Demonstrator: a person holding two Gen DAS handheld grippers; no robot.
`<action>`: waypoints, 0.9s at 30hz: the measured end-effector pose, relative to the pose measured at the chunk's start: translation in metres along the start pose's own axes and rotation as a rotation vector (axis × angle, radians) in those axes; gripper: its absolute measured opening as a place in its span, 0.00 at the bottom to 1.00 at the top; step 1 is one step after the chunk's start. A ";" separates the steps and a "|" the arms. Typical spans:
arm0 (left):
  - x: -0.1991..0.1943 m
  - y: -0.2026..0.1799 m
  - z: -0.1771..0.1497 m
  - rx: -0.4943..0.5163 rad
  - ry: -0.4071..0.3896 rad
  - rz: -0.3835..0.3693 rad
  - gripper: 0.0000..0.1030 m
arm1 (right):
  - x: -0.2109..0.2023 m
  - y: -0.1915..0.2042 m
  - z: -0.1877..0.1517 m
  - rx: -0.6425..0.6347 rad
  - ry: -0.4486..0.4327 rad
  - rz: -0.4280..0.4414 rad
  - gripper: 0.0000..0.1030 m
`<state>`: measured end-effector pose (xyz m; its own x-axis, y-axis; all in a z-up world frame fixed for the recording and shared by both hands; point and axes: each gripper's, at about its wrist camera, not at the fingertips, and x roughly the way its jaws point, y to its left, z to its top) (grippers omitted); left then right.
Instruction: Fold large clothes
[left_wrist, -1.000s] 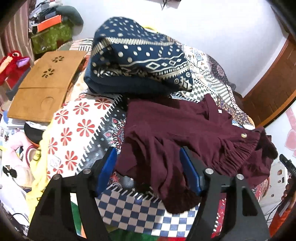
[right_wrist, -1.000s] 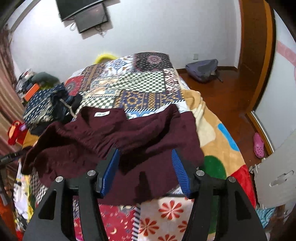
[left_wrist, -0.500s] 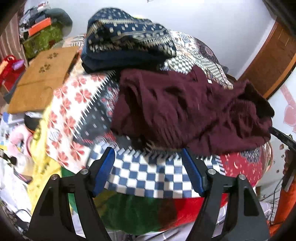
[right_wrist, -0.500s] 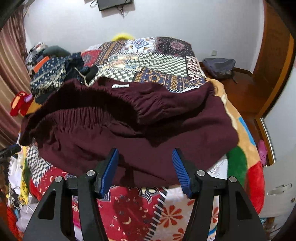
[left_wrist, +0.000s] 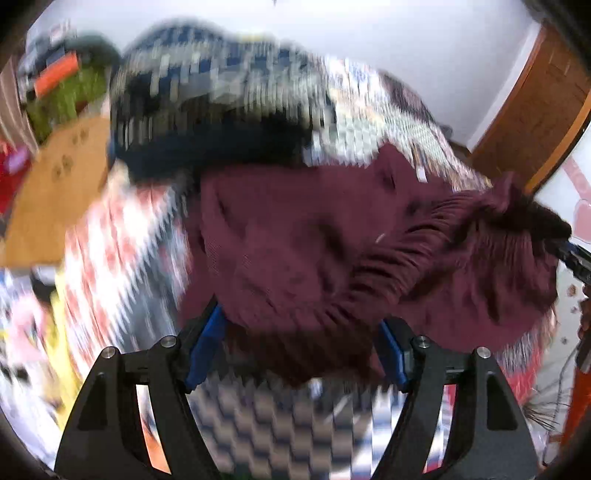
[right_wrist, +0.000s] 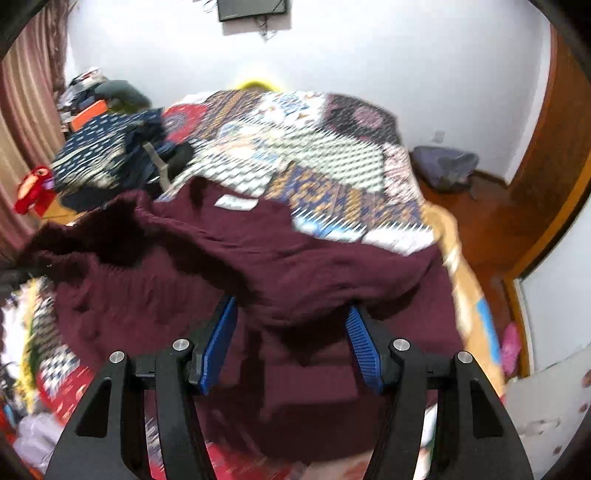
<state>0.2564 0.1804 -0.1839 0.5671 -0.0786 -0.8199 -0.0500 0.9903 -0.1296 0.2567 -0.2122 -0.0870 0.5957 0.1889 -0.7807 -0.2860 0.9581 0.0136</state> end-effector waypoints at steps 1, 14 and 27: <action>0.001 -0.001 0.013 0.011 -0.023 0.028 0.71 | 0.004 -0.005 0.006 0.009 -0.002 -0.001 0.61; 0.036 0.023 0.059 -0.090 -0.021 0.065 0.71 | 0.023 -0.059 0.022 0.265 0.008 -0.008 0.69; 0.072 -0.009 0.028 0.025 0.092 0.046 0.71 | 0.044 -0.028 -0.014 0.087 0.121 -0.037 0.69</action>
<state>0.3208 0.1693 -0.2259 0.4865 -0.0419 -0.8727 -0.0528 0.9956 -0.0772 0.2808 -0.2334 -0.1306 0.5086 0.1306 -0.8511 -0.1964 0.9800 0.0331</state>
